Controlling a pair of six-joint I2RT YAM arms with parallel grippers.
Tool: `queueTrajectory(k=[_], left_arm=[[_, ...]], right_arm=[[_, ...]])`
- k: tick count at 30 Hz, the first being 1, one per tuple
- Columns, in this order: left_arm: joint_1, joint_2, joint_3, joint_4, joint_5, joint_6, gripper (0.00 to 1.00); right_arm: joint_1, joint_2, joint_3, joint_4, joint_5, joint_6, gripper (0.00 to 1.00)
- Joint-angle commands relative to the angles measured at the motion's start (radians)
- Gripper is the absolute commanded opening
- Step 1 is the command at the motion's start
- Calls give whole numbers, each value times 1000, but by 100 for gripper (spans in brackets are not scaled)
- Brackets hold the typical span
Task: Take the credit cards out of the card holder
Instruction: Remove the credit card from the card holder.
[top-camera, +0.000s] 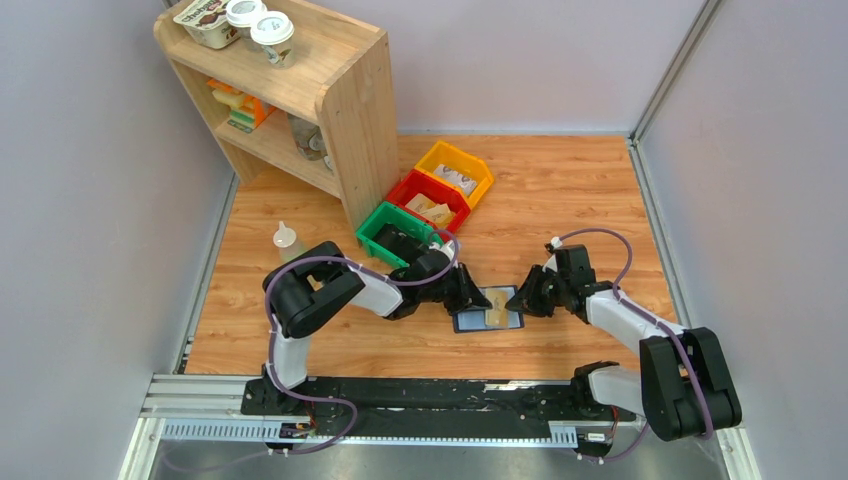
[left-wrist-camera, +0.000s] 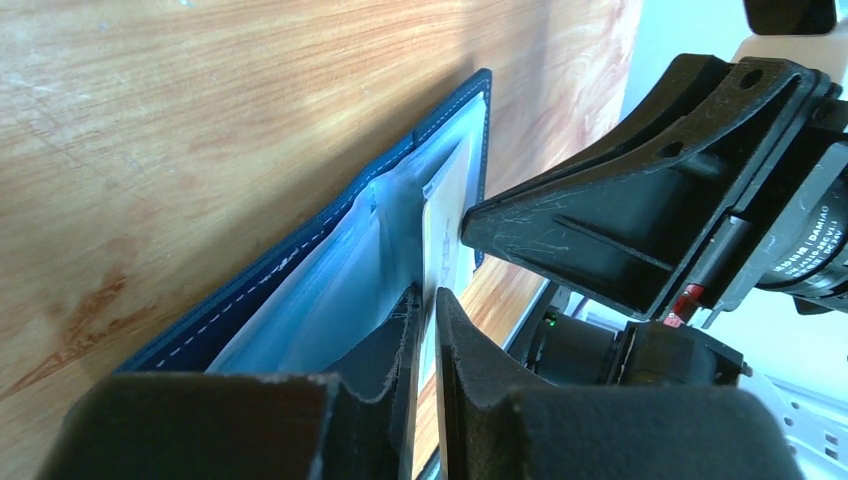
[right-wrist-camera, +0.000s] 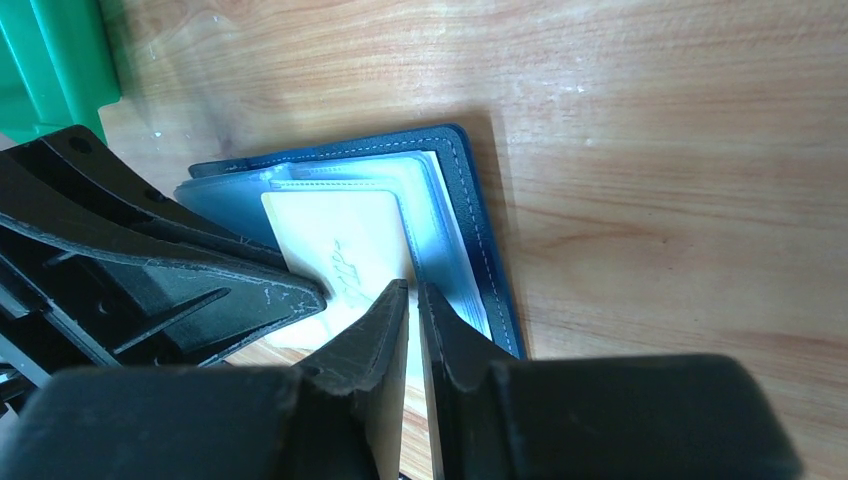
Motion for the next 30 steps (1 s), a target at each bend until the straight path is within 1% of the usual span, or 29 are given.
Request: queueTrajectory(k=[1,3,5,7,8,9,10,13,14,15,16,17,21,25,30], left_arm=[[-8,-54,21,99,14,-9,16],[-11,-28,40,102,30,-18,16],[-22,-3,58,111,38,-26,19],[-25,11,70,111,44,-26,27],[-24,14,70,113,41,-30,32],[-24,14,67,113,32,-29,35],[-24,15,66,113,26,-27,39],[-24,23,66,113,23,-32,41],[-24,26,66,117,23,-33,40],[-25,26,64,120,20,-33,35],[-22,16,57,120,15,-33,32],[-24,8,51,120,6,-29,26],[-13,-38,21,76,-14,5,15],[2,-69,-28,65,-22,11,10],[12,-87,-55,65,-12,10,9]], right_arm=[[2,22,-36,-28,32,-12,17],[1,26,-34,-22,26,-12,18],[2,34,-34,-19,21,-12,17],[2,40,-36,-19,18,-14,17],[2,41,-36,-16,18,-12,18],[2,41,-37,-16,16,-12,17],[1,43,-38,-14,16,-12,18],[2,43,-38,-14,18,-11,17],[2,43,-38,-13,19,-11,17],[1,45,-38,-13,22,-9,17],[2,45,-38,-14,24,-11,18],[1,46,-39,-13,24,-11,17],[-4,52,-44,-11,24,-9,17],[-10,60,-45,-8,22,-11,17],[-15,72,-44,-13,24,-12,17]])
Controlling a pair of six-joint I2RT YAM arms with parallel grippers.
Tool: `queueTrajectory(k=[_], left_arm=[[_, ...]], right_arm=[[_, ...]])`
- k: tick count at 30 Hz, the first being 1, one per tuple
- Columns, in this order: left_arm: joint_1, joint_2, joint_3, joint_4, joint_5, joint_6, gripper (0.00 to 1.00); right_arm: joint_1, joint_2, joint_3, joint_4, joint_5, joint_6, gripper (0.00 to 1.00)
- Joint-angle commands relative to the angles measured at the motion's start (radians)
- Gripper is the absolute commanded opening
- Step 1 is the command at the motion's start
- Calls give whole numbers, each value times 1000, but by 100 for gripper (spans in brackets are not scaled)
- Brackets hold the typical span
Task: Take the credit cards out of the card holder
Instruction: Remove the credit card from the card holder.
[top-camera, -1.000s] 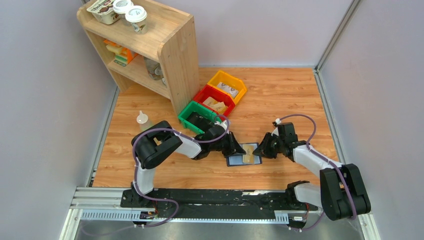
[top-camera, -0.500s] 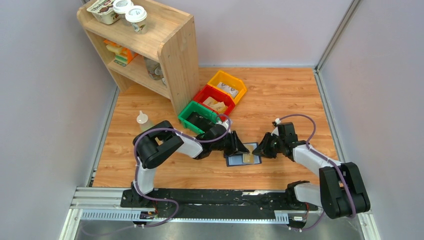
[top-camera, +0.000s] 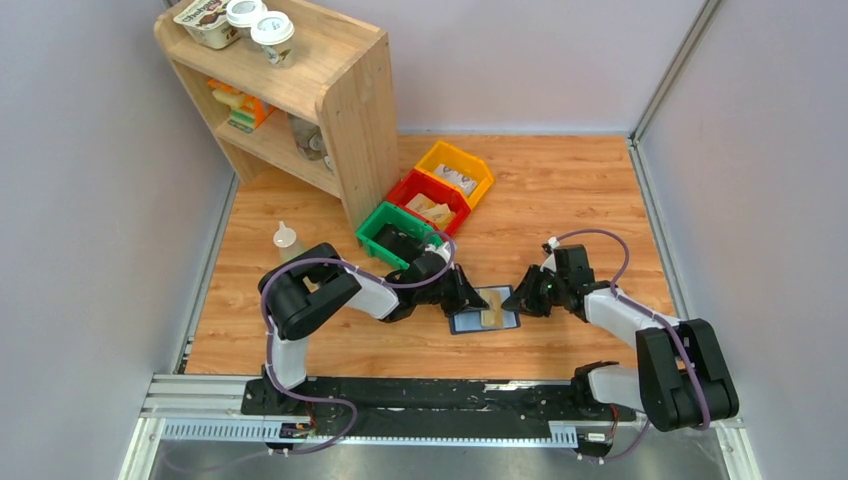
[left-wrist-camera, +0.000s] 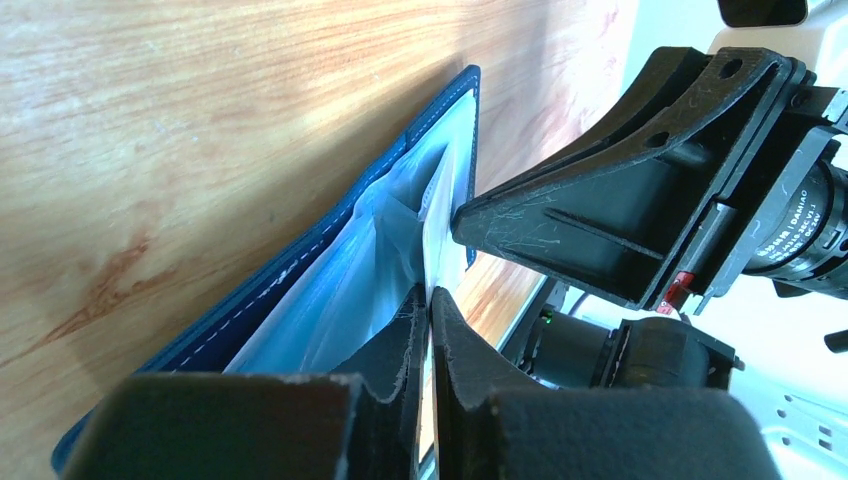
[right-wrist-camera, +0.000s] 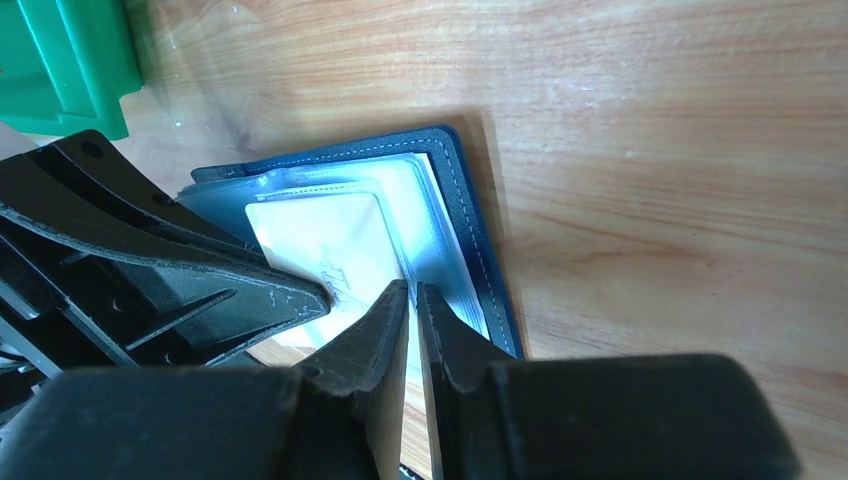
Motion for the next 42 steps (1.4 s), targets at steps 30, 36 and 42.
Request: queueTrajectory(k=[30,36,42], left_arm=[[28,-54,4,-65,33,70,8],[28,-64,-5,-61,24,63,8],[35,-61,-48,28,34,4,11]], right_arm=[[-12,-9,-72,175,-199,21,4],[-12,26,-64,123,-130,4,1],[-13,44,-63,54,-46,-2,0]])
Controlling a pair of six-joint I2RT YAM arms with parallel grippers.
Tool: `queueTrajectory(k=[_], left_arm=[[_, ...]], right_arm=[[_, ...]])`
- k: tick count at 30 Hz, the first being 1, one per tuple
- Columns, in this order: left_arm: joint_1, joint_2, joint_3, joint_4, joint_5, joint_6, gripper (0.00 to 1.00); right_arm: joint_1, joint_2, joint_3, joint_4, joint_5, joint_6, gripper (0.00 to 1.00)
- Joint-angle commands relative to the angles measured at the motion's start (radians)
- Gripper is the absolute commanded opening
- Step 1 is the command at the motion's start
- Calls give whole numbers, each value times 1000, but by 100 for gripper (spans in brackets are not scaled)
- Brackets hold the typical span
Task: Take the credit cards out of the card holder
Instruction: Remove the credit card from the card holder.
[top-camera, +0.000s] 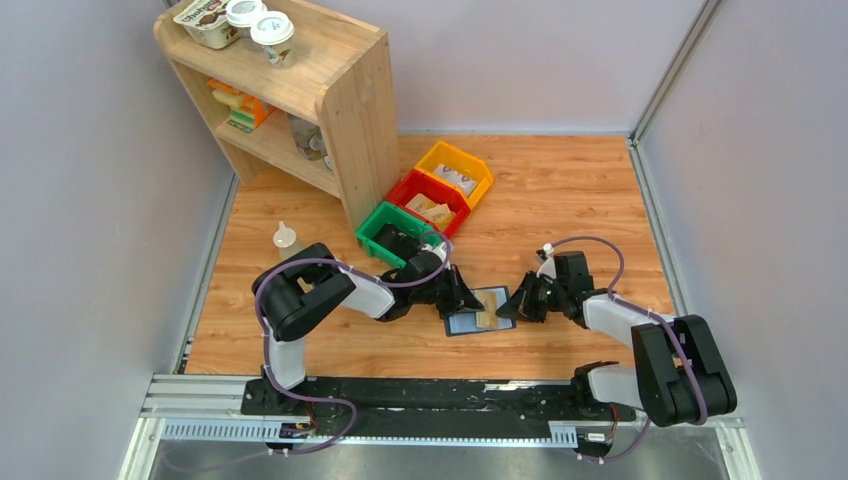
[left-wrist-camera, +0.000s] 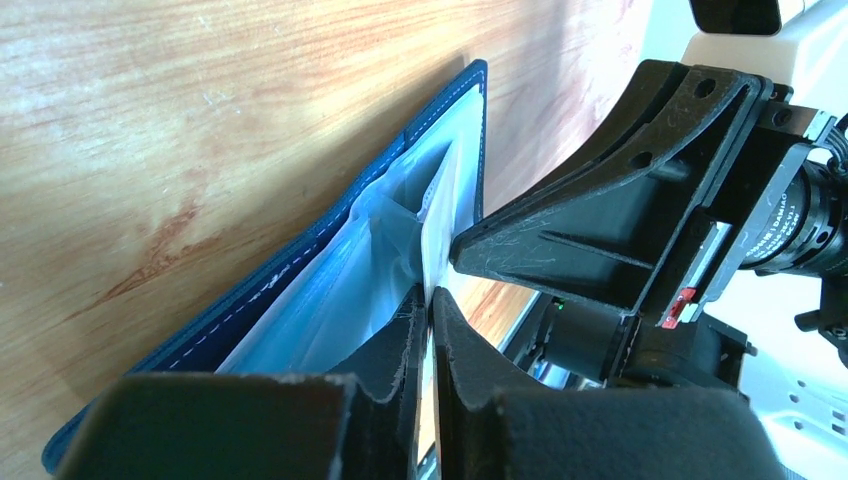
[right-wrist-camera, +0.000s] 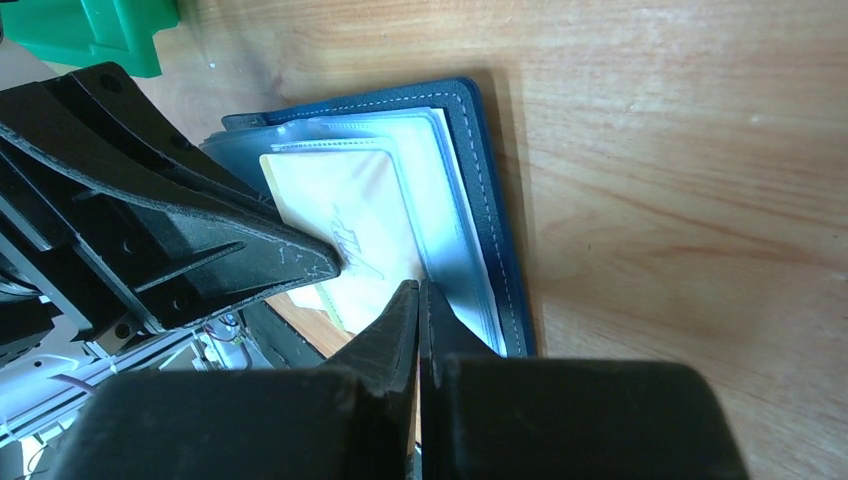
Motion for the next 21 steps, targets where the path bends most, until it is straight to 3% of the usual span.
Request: queueTrajectory(k=[1,12,21], left_arm=[[10,-20,-35,108,7,-35,12],[13,-45,-64,181,13,-46,21],[13,-54,-81,193,7,-49,6]], right_arm=[[-6,28,5,-62,106,-18,0],[-7,49,8,-75,131,-24,0],[-9,49,10,-78,134,-27,0]])
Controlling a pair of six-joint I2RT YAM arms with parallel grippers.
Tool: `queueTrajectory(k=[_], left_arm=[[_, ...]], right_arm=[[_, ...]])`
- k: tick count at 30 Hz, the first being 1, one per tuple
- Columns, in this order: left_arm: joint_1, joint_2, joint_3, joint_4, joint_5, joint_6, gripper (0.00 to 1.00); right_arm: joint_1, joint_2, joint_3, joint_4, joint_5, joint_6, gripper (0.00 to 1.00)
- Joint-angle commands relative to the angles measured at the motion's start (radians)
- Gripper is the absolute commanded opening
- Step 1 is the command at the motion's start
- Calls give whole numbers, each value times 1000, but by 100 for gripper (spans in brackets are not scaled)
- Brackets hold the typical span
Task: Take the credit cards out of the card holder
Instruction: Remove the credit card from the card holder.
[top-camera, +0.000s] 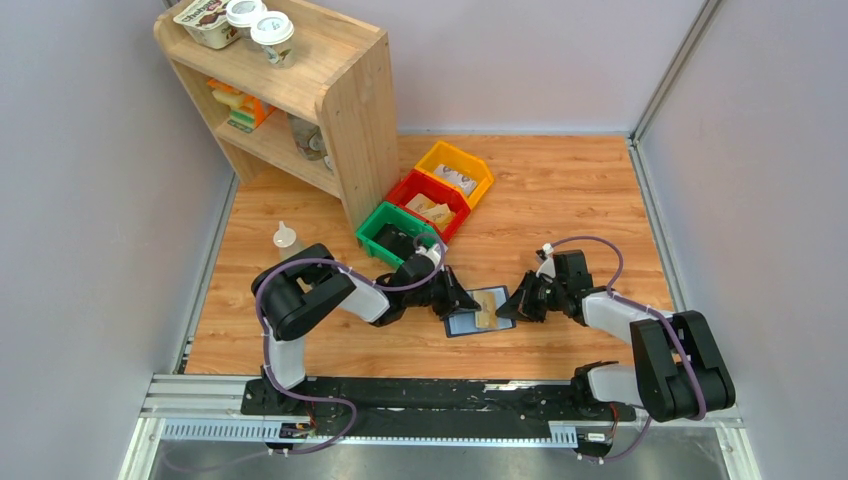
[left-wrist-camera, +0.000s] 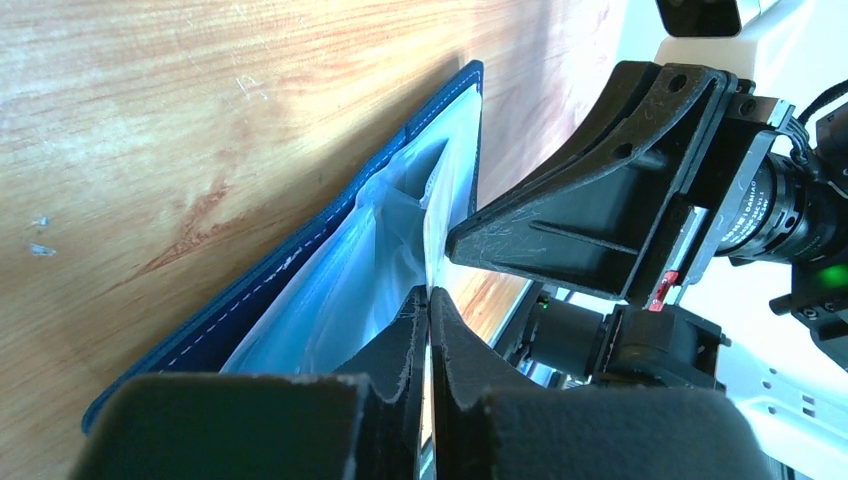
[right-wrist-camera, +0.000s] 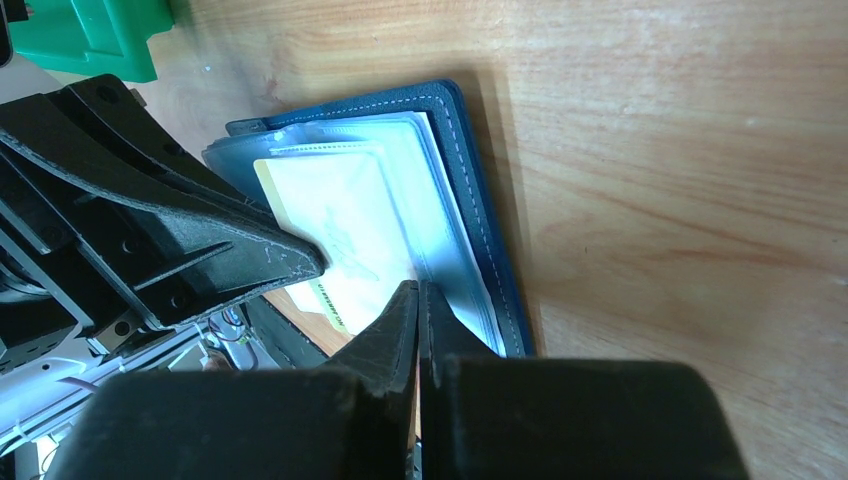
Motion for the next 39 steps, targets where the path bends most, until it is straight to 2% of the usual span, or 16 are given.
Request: queueTrajectory(k=[1,7,13,23,33,39], left_arm=[[8,-58,-21,69,1,-3,3],[25,-91,-54,37,3,11,0],[28,-121,-35,-78,0,69,0],[25,-94,16,-110,18,86,0],[25,-88,22,-109,23,84,0],[25,-89,5,-90,12,71,0]], right_arm=[[-9,24,-7,-64,135,-34,0],[-16,30,-7,-69,138,-39,0],[-15,40,1,-72,133,-42,0],[-9,-98,2,62,-33,5,4],[17,43,-4,191,-97,24,4],[17,109,4,120,-48,-2,3]])
